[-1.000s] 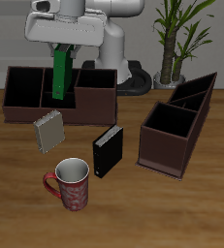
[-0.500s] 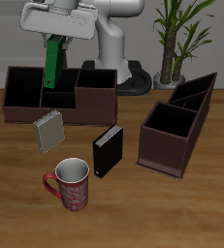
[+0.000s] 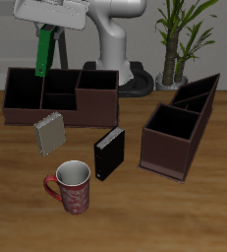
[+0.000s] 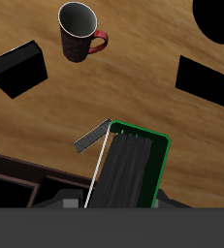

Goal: Place the green book into the back desk caddy's back compartment

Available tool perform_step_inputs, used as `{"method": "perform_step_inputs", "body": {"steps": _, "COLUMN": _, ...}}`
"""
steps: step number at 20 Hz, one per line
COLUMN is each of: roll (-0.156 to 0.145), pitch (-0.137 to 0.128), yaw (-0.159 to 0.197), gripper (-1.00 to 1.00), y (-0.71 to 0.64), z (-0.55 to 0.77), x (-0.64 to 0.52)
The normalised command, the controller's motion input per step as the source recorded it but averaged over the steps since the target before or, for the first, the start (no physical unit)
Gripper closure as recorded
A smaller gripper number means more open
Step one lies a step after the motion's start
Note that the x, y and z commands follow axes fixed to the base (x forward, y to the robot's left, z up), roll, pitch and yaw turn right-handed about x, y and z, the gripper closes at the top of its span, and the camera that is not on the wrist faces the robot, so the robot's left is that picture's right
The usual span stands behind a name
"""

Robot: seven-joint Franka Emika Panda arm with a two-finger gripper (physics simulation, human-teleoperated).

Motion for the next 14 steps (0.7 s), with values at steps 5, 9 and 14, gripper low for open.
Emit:
{"method": "perform_step_inputs", "body": {"steps": 5, "roll": -0.105, "pitch": -0.008, "yaw": -0.087, "gripper": 1.00, "y": -0.25, "z": -0.06, "x": -0.38}}
{"method": "perform_step_inputs", "body": {"steps": 9, "roll": -0.086, "pitch": -0.010, "yaw": -0.080, "gripper": 1.00, "y": -0.19, "z": -0.09, "x": -0.37}}
{"method": "perform_step_inputs", "body": {"steps": 14, "roll": 0.043, "pitch": -0.004, "yaw": -0.066, "gripper": 1.00, "y": -0.06, "z": -0.05, "x": -0.33}}
